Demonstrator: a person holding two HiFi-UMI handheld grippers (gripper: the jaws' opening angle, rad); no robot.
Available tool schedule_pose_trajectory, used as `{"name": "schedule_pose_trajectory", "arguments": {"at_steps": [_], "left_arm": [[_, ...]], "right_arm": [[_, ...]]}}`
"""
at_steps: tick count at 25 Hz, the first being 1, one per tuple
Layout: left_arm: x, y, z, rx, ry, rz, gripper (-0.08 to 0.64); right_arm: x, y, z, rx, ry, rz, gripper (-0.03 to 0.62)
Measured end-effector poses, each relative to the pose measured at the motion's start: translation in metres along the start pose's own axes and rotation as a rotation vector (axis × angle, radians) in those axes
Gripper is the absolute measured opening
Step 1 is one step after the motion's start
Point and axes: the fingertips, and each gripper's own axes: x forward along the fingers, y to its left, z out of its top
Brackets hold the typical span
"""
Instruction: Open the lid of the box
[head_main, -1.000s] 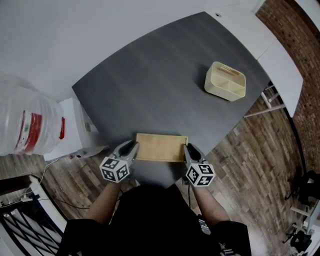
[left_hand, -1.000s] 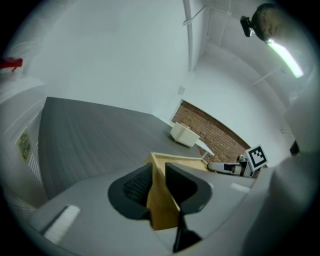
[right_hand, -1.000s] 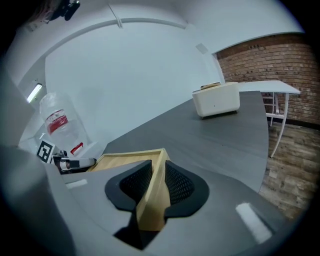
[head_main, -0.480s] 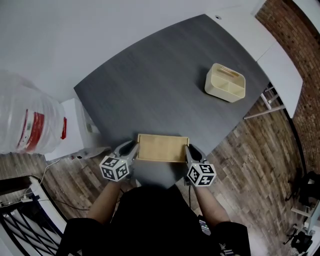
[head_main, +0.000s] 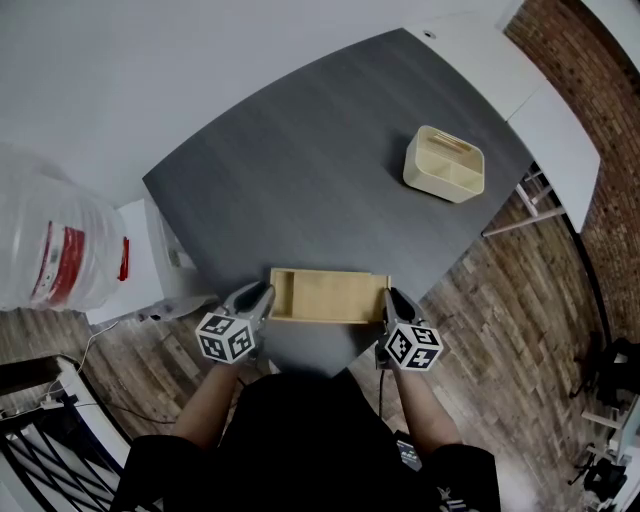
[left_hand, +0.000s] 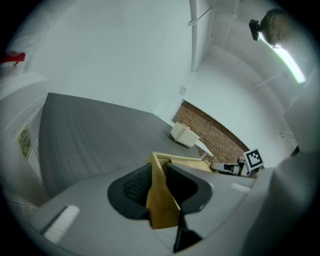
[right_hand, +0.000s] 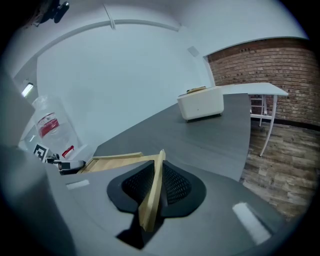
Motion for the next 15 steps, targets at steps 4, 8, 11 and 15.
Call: {"name": "schedule_pose_trajectory", "arguments": {"at_steps": [4, 8, 11, 15], "left_arm": [[0.000, -0.001, 0.000, 0.016, 0.005, 0.008, 0.086], [0.000, 0.000, 0.000, 0.022, 0.002, 0.018, 0.086], [0.000, 0.000, 0.000, 0.018, -0.002, 0.025, 0.086], [0.000, 0.001, 0.000, 0.017, -0.003, 0.033, 0.086]], "right_arm": [[-0.008, -0.020, 0.005, 0.015, -0.014, -0.050, 0.048], [-0.013, -0.033, 0.007, 0.035, -0.027, -0.081, 0.044], [-0.014, -0.037, 0.008, 0.036, -0.031, -0.090, 0.043], [-0.015, -0.041, 0.009, 0.029, -0.035, -0.101, 0.041]]}}
